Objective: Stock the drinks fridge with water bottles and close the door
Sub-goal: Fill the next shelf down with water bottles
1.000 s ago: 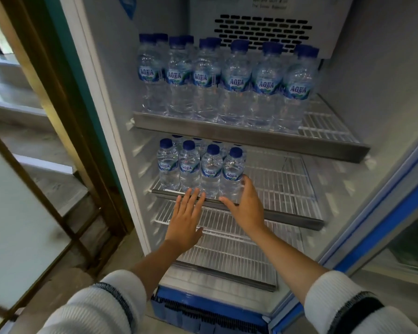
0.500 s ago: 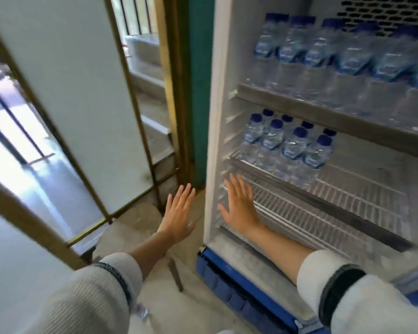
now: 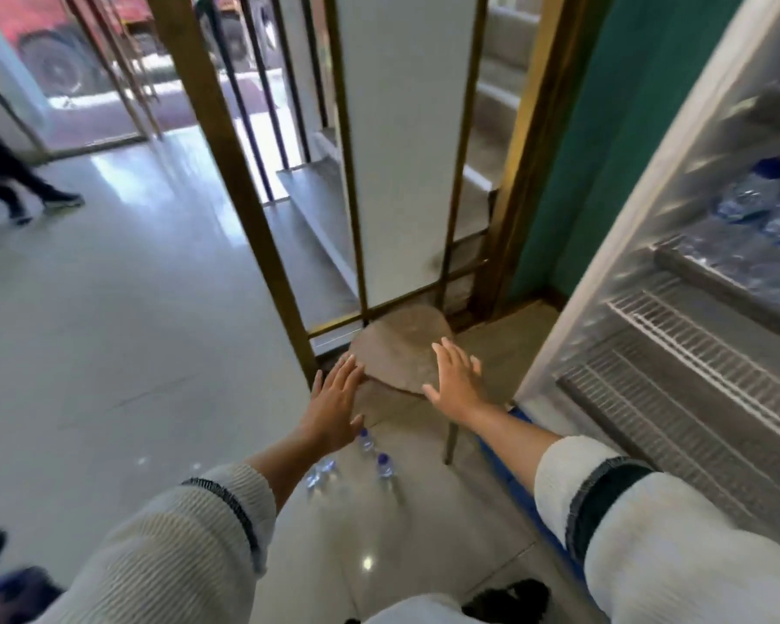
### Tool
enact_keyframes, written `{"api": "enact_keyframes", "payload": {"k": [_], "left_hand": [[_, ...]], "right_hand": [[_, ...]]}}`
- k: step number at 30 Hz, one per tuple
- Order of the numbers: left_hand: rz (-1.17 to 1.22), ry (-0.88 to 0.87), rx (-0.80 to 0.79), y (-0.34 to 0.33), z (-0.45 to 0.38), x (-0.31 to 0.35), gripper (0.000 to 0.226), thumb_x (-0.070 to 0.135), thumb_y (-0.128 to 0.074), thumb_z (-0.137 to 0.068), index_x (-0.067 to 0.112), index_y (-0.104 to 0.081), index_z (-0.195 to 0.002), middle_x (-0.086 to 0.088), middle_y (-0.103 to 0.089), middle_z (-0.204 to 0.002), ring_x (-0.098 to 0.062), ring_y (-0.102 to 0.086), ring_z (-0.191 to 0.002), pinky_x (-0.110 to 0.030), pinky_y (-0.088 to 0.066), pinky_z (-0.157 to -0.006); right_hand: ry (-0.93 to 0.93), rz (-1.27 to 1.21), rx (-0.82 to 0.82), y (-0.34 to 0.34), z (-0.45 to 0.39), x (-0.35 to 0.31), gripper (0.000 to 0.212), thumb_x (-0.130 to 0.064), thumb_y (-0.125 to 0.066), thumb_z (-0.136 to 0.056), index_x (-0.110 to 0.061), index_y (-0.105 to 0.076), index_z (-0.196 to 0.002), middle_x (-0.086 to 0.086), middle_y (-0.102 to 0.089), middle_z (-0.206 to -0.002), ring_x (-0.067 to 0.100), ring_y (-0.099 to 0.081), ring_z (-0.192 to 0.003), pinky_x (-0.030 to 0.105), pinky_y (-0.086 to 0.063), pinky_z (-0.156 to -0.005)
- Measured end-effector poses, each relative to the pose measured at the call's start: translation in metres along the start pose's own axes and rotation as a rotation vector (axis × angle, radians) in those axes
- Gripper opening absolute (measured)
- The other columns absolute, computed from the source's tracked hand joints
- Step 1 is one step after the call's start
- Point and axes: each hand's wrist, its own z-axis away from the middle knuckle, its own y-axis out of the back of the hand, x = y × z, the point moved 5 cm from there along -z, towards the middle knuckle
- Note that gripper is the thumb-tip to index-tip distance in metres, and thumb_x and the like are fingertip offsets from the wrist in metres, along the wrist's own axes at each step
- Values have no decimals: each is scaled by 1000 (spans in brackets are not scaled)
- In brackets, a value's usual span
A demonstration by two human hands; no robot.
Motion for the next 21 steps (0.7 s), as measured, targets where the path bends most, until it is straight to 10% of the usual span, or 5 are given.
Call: {"api": "enact_keyframes", "payload": {"k": [21], "left_hand": [[205,455,-211,-144,80,-175,81,35,-62,-89,18,-14,-152,0,-25,-156,-20,-27,-142,-43,-11,-119]], "right_hand": [[58,69,-440,-224,-30,-86,73,-37,-54,-94,-14,-15,-152,5,-15,-160,21,-14,-147,42,-13,-118]]}}
